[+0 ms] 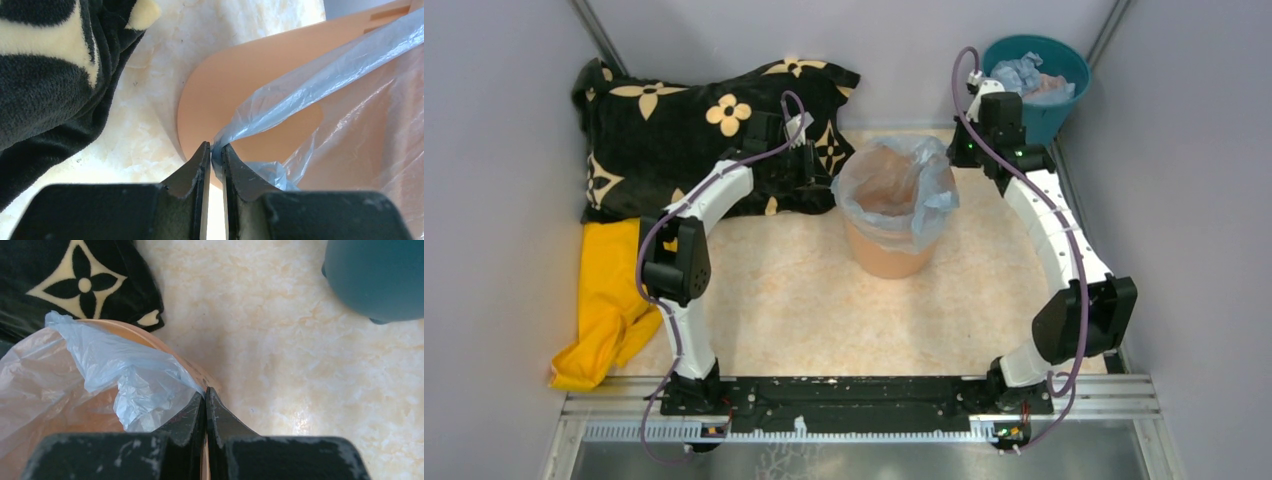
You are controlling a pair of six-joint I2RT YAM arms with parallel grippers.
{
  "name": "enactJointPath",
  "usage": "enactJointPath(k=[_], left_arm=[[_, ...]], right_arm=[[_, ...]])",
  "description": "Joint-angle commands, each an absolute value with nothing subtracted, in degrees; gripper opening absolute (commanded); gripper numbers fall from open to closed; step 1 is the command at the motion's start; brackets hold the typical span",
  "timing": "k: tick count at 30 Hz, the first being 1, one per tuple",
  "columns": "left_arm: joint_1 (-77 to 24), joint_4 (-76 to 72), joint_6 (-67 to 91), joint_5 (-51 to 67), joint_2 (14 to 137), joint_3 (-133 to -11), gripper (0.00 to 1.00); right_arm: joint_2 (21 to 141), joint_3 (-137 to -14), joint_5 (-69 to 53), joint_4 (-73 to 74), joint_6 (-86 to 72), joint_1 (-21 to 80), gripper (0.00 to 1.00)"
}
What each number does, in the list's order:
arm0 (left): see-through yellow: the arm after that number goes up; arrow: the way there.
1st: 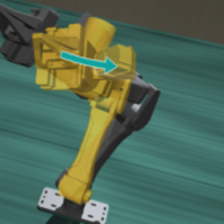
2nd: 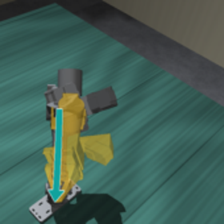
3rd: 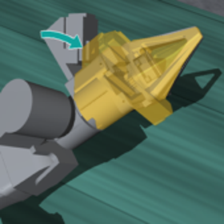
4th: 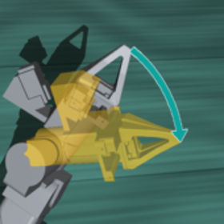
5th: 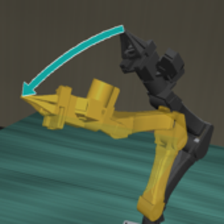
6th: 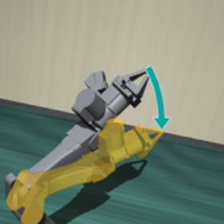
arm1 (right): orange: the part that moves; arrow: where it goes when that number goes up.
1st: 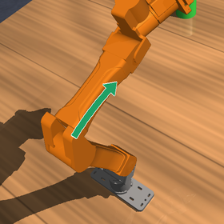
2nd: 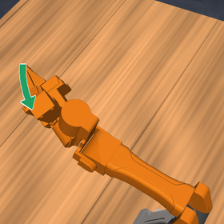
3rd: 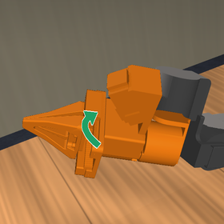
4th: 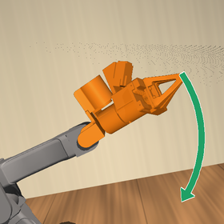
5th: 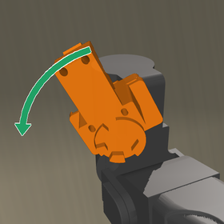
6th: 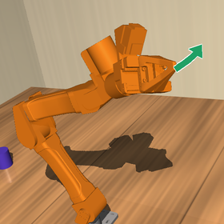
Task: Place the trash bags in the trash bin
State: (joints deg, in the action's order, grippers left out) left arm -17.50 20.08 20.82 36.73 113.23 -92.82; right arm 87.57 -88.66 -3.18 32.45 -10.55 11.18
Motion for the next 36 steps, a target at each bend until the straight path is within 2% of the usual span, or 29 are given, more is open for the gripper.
enactJointPath(k=[1,14,28,36], left_arm=[[-17.14,19.75,20.00,37.11,111.11,-91.08,0.19],[-17.14,18.89,20.82,38.12,109.22,-89.47,0.20],[-17.14,18.76,21.27,38.37,107.45,-87.04,0.20],[-17.14,16.72,22.06,38.41,104.29,-80.79,0.20]], right_arm=[[83.56,-86.42,-2.62,32.38,-12.99,9.55,0.00],[84.09,-79.48,-5.08,28.48,-17.72,9.54,0.00],[85.45,-69.33,-17.16,13.47,-26.74,9.67,0.00],[83.24,-68.15,-16.51,15.75,-25.99,11.08,0.00]])
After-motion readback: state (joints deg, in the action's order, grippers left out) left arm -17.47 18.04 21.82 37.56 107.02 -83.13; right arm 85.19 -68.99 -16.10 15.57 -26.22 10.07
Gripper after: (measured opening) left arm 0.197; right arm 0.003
